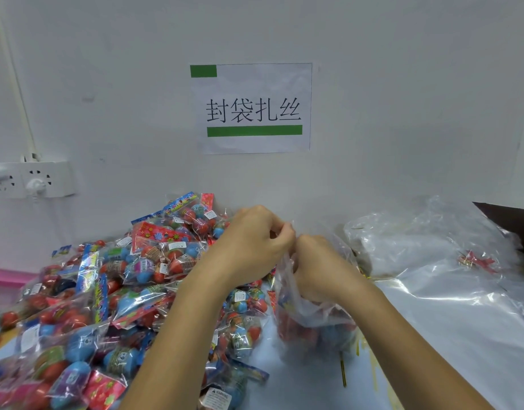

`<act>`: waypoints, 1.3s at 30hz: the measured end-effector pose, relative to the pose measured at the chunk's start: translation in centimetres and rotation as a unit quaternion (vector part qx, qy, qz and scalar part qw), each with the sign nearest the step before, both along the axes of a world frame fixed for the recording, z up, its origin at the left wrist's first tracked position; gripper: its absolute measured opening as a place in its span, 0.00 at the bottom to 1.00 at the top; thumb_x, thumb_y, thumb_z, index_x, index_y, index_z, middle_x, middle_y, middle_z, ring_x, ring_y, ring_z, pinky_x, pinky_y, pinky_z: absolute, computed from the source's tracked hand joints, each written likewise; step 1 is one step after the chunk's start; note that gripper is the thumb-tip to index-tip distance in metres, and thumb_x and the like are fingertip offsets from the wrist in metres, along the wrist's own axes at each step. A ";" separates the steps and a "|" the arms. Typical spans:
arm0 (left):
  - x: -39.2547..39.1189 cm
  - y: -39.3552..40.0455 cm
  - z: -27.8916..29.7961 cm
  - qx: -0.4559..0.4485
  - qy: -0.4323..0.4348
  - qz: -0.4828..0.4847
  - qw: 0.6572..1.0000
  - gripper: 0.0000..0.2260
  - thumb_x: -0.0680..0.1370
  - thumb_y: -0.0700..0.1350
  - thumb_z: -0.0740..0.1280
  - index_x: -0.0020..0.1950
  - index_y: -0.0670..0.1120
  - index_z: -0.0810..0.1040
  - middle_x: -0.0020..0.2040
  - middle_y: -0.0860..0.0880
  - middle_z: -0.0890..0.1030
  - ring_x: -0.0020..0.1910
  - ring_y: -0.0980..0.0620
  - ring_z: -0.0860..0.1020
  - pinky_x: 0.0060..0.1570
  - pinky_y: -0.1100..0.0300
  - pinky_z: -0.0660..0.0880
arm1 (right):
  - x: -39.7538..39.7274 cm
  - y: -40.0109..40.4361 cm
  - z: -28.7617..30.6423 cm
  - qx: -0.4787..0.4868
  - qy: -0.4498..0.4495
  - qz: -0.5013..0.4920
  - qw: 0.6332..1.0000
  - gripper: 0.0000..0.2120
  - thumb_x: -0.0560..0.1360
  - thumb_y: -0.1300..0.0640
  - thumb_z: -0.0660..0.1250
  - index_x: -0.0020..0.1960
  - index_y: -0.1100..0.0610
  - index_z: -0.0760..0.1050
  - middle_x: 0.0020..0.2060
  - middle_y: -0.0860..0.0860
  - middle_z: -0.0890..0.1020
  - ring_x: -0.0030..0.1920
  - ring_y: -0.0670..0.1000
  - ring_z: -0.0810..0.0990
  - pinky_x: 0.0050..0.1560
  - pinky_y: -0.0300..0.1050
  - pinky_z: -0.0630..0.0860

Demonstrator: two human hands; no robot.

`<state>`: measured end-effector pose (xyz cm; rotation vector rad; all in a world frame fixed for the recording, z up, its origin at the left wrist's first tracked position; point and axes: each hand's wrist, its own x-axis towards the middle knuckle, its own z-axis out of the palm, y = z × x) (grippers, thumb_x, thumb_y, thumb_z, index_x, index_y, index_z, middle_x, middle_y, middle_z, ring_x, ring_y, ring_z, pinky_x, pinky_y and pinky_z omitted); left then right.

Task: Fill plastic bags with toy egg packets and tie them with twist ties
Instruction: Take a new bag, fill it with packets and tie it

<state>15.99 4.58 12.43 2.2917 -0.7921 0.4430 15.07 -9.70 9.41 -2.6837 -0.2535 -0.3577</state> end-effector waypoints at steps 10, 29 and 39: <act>0.0 0.4 0.2 -0.030 -0.028 0.030 0.999 0.21 0.82 0.45 0.60 0.33 0.34 0.74 0.22 0.52 0.65 0.21 0.56 0.59 0.23 0.66 0.61 | -0.3 -0.4 0.7 -0.058 0.007 -0.019 0.998 0.21 0.76 0.69 0.61 0.30 0.51 0.62 0.28 0.47 0.67 0.28 0.47 0.64 0.24 0.36 0.60; -0.4 -0.6 0.6 -0.012 -0.059 0.021 0.998 0.21 0.83 0.48 0.59 0.41 0.34 0.80 0.37 0.46 0.76 0.36 0.51 0.71 0.48 0.46 0.77 | -0.7 -1.0 1.0 -0.125 0.085 -0.105 0.983 0.10 0.77 0.66 0.63 0.57 0.57 0.75 0.50 0.53 0.80 0.51 0.55 0.79 0.53 0.47 0.78; -0.7 0.0 0.8 -0.004 -0.057 0.022 0.998 0.18 0.81 0.46 0.60 0.40 0.34 0.79 0.36 0.35 0.80 0.25 0.53 0.63 0.26 0.56 0.67 | -0.6 -0.6 1.2 -0.122 0.073 -0.010 0.990 0.15 0.82 0.57 0.59 0.36 0.52 0.66 0.38 0.52 0.73 0.41 0.55 0.74 0.41 0.44 0.72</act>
